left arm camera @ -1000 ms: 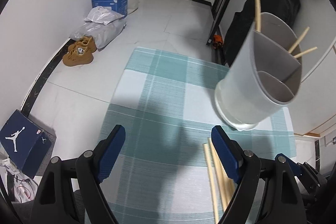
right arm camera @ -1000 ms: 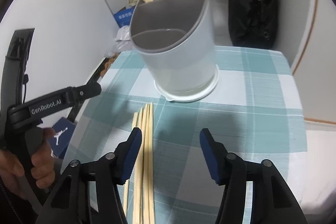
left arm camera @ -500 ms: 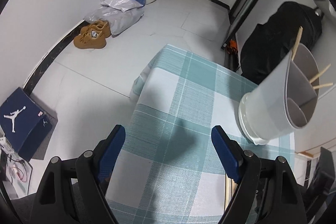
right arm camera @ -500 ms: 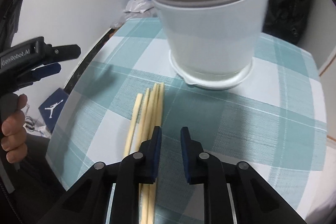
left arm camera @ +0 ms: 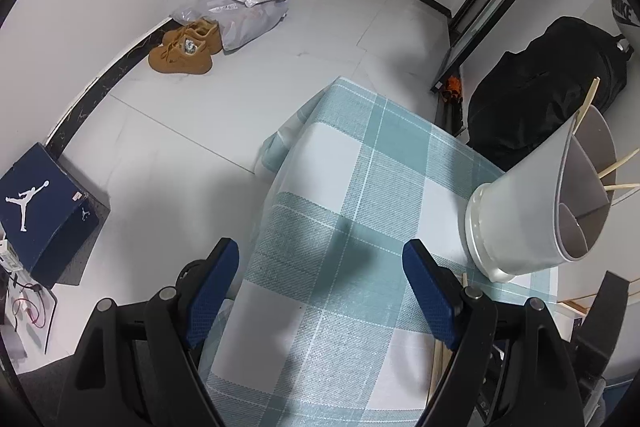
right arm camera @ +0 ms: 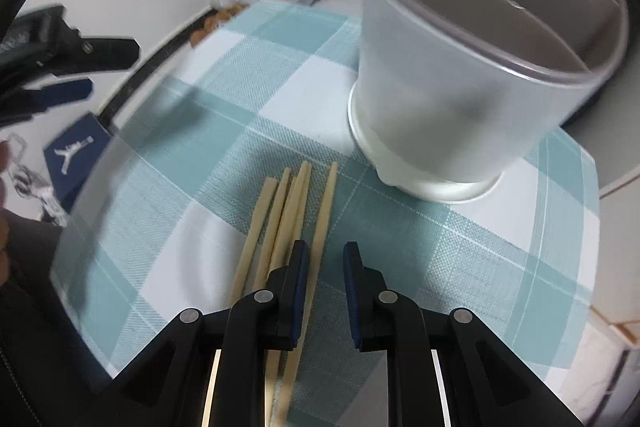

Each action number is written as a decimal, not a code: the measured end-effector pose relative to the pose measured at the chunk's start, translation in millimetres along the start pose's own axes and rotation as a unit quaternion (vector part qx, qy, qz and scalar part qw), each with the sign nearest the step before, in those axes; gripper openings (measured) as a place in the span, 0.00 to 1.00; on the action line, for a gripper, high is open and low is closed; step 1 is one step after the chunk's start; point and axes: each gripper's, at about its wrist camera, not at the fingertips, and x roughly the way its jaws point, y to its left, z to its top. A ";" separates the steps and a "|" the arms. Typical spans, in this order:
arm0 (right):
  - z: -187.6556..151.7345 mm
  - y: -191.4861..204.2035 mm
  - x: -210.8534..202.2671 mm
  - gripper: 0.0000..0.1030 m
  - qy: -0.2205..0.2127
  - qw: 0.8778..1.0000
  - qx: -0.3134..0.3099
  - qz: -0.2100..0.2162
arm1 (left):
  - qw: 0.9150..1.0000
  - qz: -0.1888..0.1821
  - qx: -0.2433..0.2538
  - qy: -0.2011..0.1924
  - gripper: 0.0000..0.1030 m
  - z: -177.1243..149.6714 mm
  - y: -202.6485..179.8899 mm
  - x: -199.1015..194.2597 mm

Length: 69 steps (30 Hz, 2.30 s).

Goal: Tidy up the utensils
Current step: 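Pinch one chopstick from the bundle with the right gripper and lift, then pinch a chopstick with the left gripper while the right gripper holds its chopstick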

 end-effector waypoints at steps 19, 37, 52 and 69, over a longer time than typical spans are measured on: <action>34.4 15.2 13.6 0.16 -0.015 1.000 -0.001 -0.024 | 0.999 0.015 -0.027 0.014 0.78 3.5 25.8 4.2; 29.4 13.1 -52.6 0.03 -0.119 0.993 0.015 -0.010 | 0.996 0.003 0.081 0.043 0.78 -17.0 -5.3 14.3; -41.6 -75.7 -120.8 0.03 -0.239 0.947 0.206 0.058 | 0.975 -0.008 0.205 0.085 0.78 -73.1 -60.7 25.1; -75.6 -123.5 -151.7 0.03 -0.285 0.920 0.263 0.062 | 0.971 0.072 0.212 0.085 0.80 -70.1 -73.5 39.5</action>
